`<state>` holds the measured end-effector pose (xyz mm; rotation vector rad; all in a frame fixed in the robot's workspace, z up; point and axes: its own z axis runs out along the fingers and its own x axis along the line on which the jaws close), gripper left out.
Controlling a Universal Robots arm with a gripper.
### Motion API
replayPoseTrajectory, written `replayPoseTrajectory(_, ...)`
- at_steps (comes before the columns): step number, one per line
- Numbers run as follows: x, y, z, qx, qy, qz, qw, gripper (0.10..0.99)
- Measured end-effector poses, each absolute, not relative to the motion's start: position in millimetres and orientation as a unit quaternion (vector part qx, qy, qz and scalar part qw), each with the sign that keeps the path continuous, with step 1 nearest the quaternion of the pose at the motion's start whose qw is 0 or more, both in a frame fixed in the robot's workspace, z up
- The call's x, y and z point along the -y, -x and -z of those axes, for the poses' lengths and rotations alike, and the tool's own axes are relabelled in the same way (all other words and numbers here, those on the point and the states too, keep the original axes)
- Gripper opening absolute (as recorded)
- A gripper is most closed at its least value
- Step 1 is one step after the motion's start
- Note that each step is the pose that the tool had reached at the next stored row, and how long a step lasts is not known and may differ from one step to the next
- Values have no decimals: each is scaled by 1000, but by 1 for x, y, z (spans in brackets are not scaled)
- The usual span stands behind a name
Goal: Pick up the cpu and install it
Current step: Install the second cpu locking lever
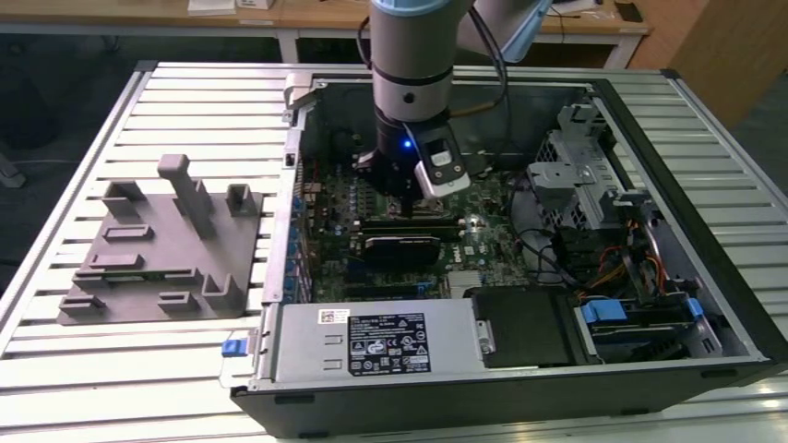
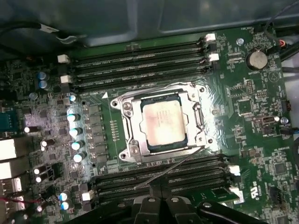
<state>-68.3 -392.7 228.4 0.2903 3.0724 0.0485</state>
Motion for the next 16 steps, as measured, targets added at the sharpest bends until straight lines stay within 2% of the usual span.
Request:
replayPoseTrajectory(8,394,69,-229,-995,-93,-20,27,106)
replayPoseTrajectory(16,394,68,-244,-995,-93,-20,27,106)
